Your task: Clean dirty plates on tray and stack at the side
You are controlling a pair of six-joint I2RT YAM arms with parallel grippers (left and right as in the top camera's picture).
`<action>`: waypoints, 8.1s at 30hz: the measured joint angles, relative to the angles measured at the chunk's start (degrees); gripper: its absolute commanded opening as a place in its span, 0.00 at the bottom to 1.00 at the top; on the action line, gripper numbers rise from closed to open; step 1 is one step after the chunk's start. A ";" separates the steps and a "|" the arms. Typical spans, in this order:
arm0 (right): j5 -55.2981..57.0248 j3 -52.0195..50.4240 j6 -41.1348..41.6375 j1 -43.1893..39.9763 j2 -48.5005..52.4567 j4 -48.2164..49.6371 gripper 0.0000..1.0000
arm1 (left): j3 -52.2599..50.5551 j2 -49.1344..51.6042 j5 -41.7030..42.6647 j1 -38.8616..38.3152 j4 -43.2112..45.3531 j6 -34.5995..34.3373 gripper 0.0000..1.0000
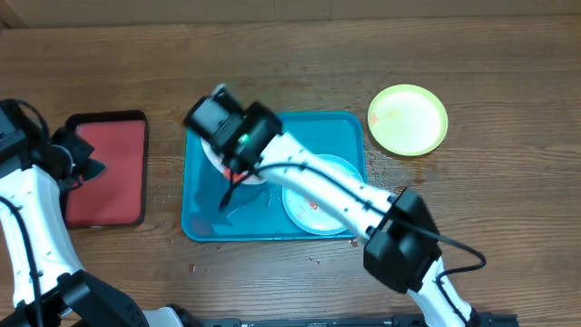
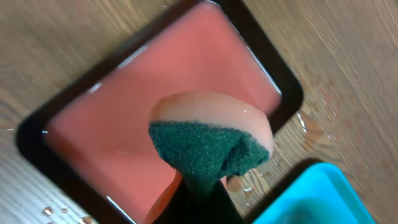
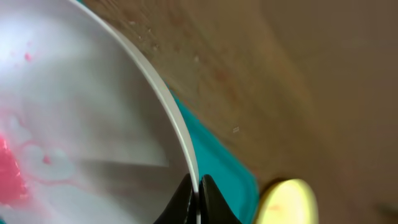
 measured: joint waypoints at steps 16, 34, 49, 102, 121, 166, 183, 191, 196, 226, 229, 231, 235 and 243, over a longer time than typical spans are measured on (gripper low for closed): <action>20.24 0.02 -22.29 8.92 0.00 6.95 0.04 | 0.00 2.67 -1.55 1.68 -0.28 0.00 0.04; -8.72 0.76 -10.23 -6.19 -0.26 -1.22 0.04 | 0.00 2.67 -1.70 1.68 -0.31 0.00 0.04; -59.95 2.62 6.58 -43.01 -3.63 -11.87 0.04 | 0.00 2.67 -1.73 1.68 -0.33 0.00 0.04; -55.10 -23.23 12.63 -44.09 -20.33 -1.57 0.57 | -0.50 21.31 3.54 0.11 12.26 0.02 0.04; -47.56 -23.23 12.66 -36.28 -20.33 -1.27 0.58 | 0.63 25.73 2.97 0.07 11.37 0.02 0.04; -53.75 -43.45 -2.62 -33.48 -14.71 7.48 0.50 | 0.76 14.08 5.20 0.13 6.60 5.86 0.04; -56.02 -43.47 3.67 -27.28 -12.44 12.94 0.18 | 0.76 14.08 8.94 0.13 6.14 7.58 0.04; -57.11 -43.47 16.61 -20.68 -12.37 23.19 0.26 | 0.76 14.08 12.15 0.13 5.55 10.34 0.04; -56.26 -43.47 19.98 -21.33 -12.33 20.44 0.29 | 0.76 14.08 12.55 0.13 5.49 10.56 0.04; -52.57 -40.92 30.47 -22.69 -9.25 23.78 0.04 | 0.94 14.08 16.00 0.13 4.00 14.88 0.04; -51.78 -40.92 31.32 -22.69 -9.25 24.50 0.04 | 2.32 13.94 17.84 0.00 -0.22 14.40 0.04; -51.17 -40.92 32.00 -22.69 -9.20 25.55 0.04 | 3.28 13.31 18.43 -0.39 -1.95 14.29 0.04; -50.62 -40.92 33.44 -22.38 -8.74 28.79 0.04 | 4.07 9.99 19.04 -3.26 -4.31 13.92 0.04; -50.07 -40.92 34.75 -20.92 -8.52 29.99 0.04 | 4.68 7.93 19.63 -15.37 -7.61 11.69 0.04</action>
